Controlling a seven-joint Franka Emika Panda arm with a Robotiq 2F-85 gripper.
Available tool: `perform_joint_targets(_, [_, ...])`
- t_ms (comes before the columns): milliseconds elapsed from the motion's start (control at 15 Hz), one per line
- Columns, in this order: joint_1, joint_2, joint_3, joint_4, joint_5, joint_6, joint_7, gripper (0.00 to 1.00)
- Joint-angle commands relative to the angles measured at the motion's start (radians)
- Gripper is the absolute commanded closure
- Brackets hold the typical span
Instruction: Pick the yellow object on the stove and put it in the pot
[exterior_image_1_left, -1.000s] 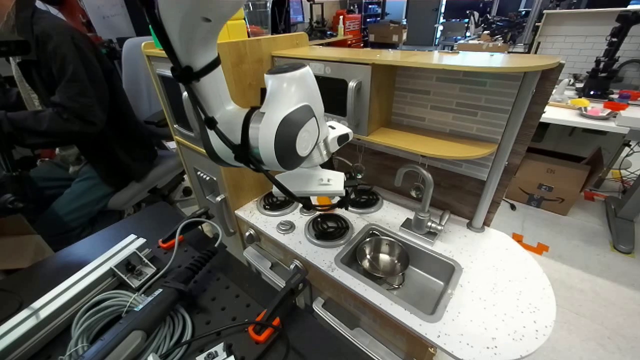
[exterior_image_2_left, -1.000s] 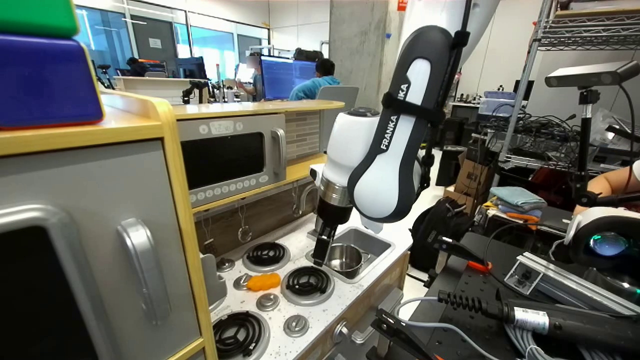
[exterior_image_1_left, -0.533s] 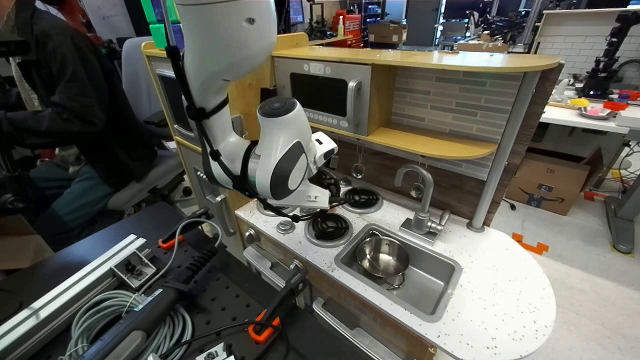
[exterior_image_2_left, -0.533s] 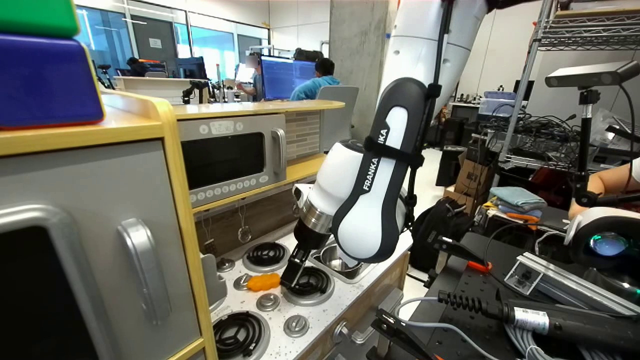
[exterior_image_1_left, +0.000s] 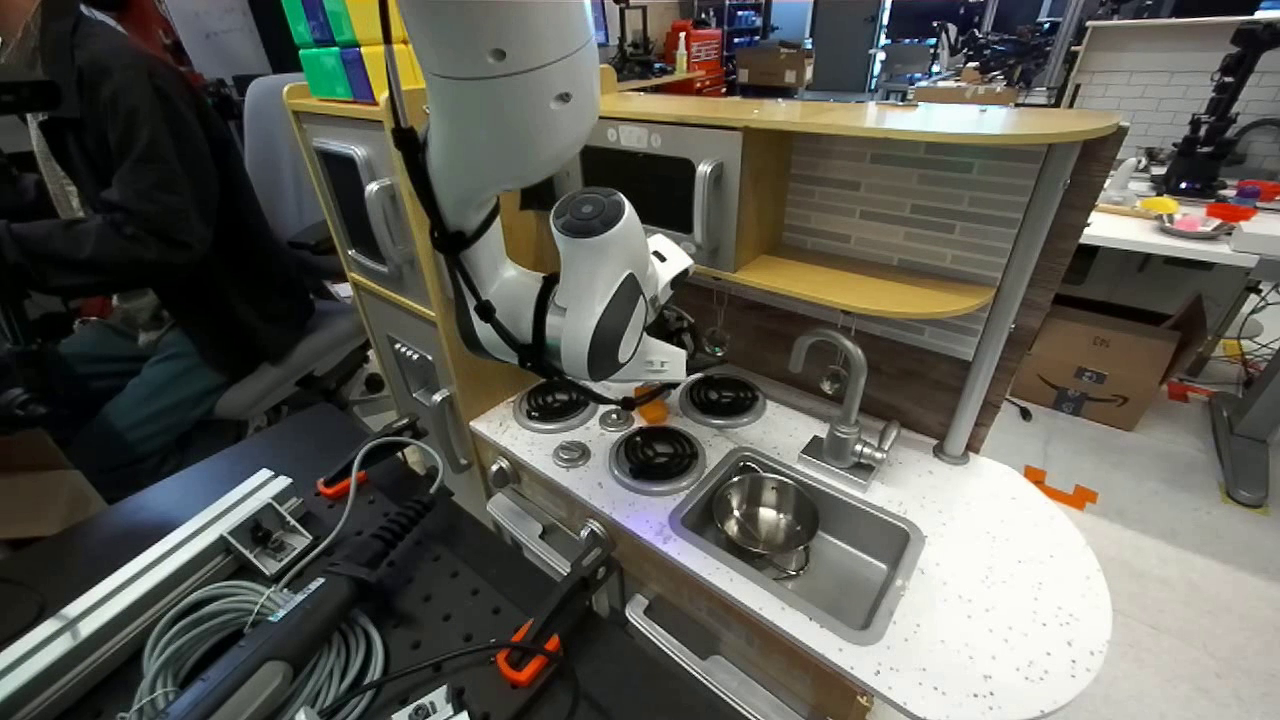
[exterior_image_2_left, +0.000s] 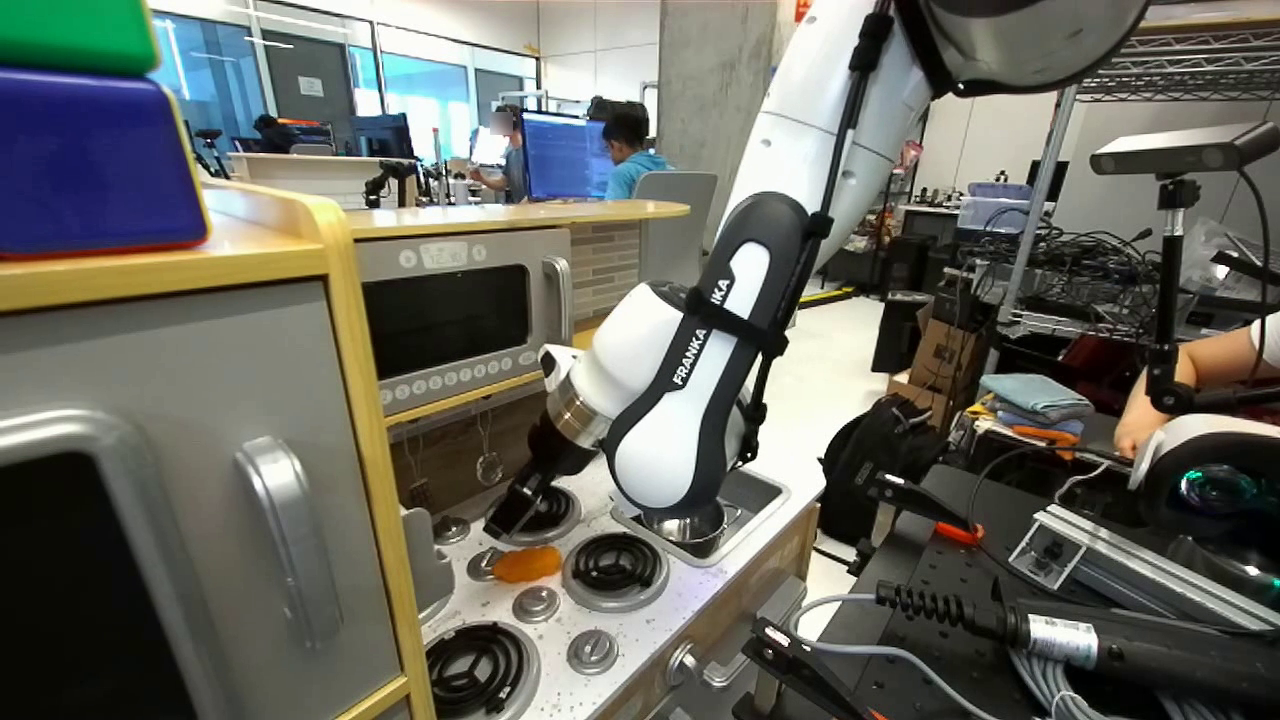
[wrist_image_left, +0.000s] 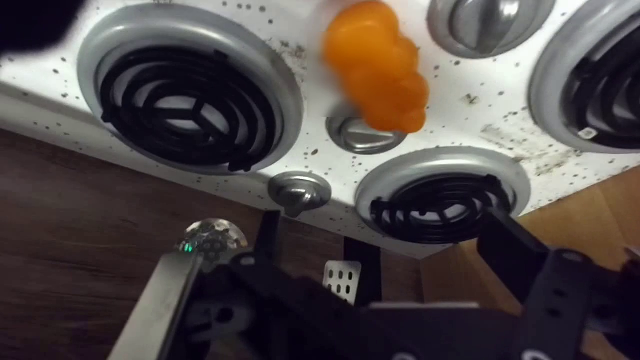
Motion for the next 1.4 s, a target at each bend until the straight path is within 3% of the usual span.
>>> perform_joint_targets(0, [-0.012, 0.083, 0.014, 0.106, -0.024, -0.003, -0.014, 0.00])
perform_joint_targets(867, [0.014, 0.205, -0.007, 0.174, -0.005, -0.004, 0.000, 0.00])
perform_joint_targets(1000, [0.015, 0.212, -0.005, 0.172, -0.005, -0.004, 0.001, 0.26])
perform_joint_targets(1333, [0.003, 0.207, 0.012, 0.171, -0.016, -0.004, -0.001, 0.66])
